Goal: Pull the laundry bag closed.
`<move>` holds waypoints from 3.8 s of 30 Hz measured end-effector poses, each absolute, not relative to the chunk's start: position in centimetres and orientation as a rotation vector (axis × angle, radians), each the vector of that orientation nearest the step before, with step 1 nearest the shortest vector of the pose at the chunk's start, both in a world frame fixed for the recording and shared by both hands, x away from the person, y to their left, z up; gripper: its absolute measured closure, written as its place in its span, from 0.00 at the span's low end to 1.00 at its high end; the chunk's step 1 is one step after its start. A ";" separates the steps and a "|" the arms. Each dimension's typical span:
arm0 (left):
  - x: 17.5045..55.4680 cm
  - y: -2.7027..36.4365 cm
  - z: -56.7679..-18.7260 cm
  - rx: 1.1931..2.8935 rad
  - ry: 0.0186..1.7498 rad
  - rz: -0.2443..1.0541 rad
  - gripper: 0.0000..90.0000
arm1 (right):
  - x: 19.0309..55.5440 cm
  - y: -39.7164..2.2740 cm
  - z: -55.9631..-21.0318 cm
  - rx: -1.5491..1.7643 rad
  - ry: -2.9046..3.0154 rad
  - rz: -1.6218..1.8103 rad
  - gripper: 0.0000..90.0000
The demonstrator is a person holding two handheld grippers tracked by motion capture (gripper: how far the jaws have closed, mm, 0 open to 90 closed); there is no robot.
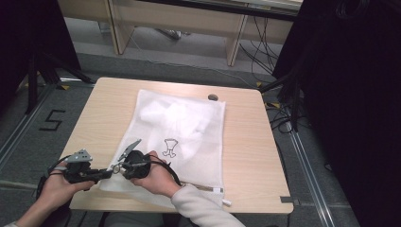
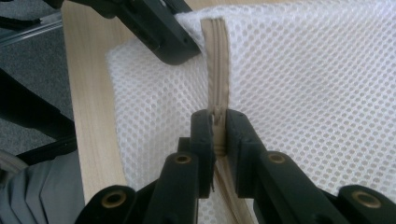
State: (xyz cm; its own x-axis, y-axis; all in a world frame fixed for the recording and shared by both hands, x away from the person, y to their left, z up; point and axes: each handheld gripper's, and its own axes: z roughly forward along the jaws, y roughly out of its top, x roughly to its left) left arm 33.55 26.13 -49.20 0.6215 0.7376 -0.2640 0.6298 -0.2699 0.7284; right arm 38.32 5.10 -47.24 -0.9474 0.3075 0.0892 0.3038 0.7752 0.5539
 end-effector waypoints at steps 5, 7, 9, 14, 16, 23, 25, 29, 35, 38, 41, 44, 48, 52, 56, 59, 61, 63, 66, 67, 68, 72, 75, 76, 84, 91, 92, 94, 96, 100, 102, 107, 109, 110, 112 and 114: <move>33.6 26.2 -49.2 2.013 1.066 0.183 0.95 | 38.3 4.6 -47.4 0.505 2.954 0.917 0.92; 33.5 26.0 -49.2 1.997 1.070 0.182 0.95 | 38.3 4.4 -47.3 0.510 2.953 0.915 0.92; 33.5 26.0 -49.3 1.997 1.074 0.190 0.95 | 38.3 4.3 -47.3 0.514 2.960 0.923 0.92; 33.5 26.0 -49.3 2.006 1.077 0.204 0.95 | 38.2 4.2 -47.4 0.517 2.955 0.910 0.92; 33.5 26.1 -49.3 1.994 1.078 0.191 0.95 | 38.3 4.1 -47.5 0.520 2.956 0.910 0.92; 33.5 26.1 -49.4 1.991 1.094 0.199 0.95 | 38.3 3.6 -47.4 0.529 2.963 0.896 0.92; 33.5 26.0 -49.5 1.984 1.091 0.209 0.95 | 38.3 3.3 -47.5 0.533 2.962 0.885 0.92; 33.5 26.1 -49.4 2.002 1.096 0.197 0.95 | 38.3 2.9 -47.5 0.534 2.964 0.877 0.92; 33.6 26.3 -49.4 2.026 1.087 0.203 0.95 | 38.2 2.8 -47.4 0.535 2.966 0.869 0.92; 33.5 26.2 -49.5 1.999 1.092 0.217 0.95 | 38.2 2.6 -47.5 0.540 2.967 0.860 0.92; 33.6 26.3 -49.4 2.021 1.092 0.200 0.95 | 38.3 2.3 -47.6 0.552 2.969 0.858 0.92; 33.6 26.3 -49.4 2.020 1.094 0.203 0.95 | 38.3 2.0 -47.7 0.559 2.970 0.862 0.92; 33.6 26.3 -49.4 2.021 1.095 0.206 0.95 | 38.3 1.6 -47.6 0.565 2.970 0.847 0.92; 33.6 26.4 -49.4 2.022 1.101 0.211 0.95 | 38.3 1.2 -47.7 0.567 2.974 0.848 0.92; 33.6 26.3 -49.5 2.000 1.114 0.206 0.95 | 38.3 0.9 -47.7 0.572 2.973 0.848 0.92; 33.6 26.3 -49.6 2.001 1.108 0.223 0.95 | 38.3 0.8 -47.7 0.573 2.970 0.851 0.92; 33.6 26.3 -49.5 1.996 1.113 0.203 0.95 | 38.2 0.7 -47.7 0.578 2.972 0.848 0.92; 33.6 26.3 -49.5 2.011 1.110 0.218 0.95 | 38.2 0.6 -47.7 0.577 2.971 0.851 0.92; 33.6 26.1 -49.6 1.981 1.115 0.218 0.95 | 38.2 0.5 -47.7 0.575 2.966 0.855 0.92; 33.6 26.3 -49.6 2.001 1.109 0.223 0.95 | 38.2 0.4 -47.7 0.582 2.971 0.861 0.92; 33.6 26.2 -49.6 1.993 1.114 0.223 0.95 | 38.2 0.4 -47.7 0.580 2.969 0.861 0.92; 33.7 26.4 -49.5 2.024 1.107 0.209 0.95 | 38.1 0.2 -47.7 0.581 2.967 0.859 0.92; 33.6 26.4 -49.5 2.018 1.111 0.217 0.95 | 38.1 0.1 -47.7 0.585 2.966 0.852 0.92; 33.6 26.4 -49.5 2.014 1.110 0.219 0.95 | 38.1 0.0 -47.7 0.580 2.961 0.846 0.92; 33.7 26.4 -49.5 2.014 1.115 0.209 0.95 | 38.0 -0.5 -47.5 0.602 2.958 0.844 0.92; 33.7 26.5 -49.5 2.021 1.116 0.203 0.95 | 37.9 -0.7 -47.6 0.604 2.964 0.831 0.92; 33.7 26.5 -49.5 2.024 1.116 0.205 0.95 | 37.9 -0.7 -47.6 0.606 2.963 0.838 0.92; 33.7 26.4 -49.5 2.019 1.123 0.207 0.95 | 37.9 -0.8 -47.5 0.605 2.964 0.829 0.92; 33.7 26.5 -49.5 2.025 1.124 0.212 0.95 | 37.9 -1.0 -47.5 0.604 2.964 0.830 0.92; 33.7 26.4 -49.5 2.025 1.121 0.210 0.95 | 37.9 -1.4 -47.5 0.615 2.958 0.828 0.92; 33.7 26.4 -49.6 2.016 1.125 0.216 0.95 | 37.9 -1.5 -47.5 0.613 2.963 0.830 0.92; 33.7 26.4 -49.7 2.010 1.123 0.220 0.95 | 37.9 -1.7 -47.4 0.622 2.954 0.822 0.92; 33.7 26.4 -49.6 2.016 1.125 0.219 0.95 | 37.9 -1.8 -47.4 0.622 2.963 0.820 0.92; 33.7 26.4 -49.6 2.016 1.125 0.219 0.95 | 37.9 -1.9 -47.4 0.620 2.962 0.818 0.92; 33.7 26.4 -49.6 2.017 1.125 0.220 0.95 | 37.9 -1.9 -47.4 0.624 2.960 0.820 0.92; 33.7 26.4 -49.6 2.016 1.125 0.220 0.95 | 37.8 -2.0 -47.3 0.623 2.960 0.812 0.92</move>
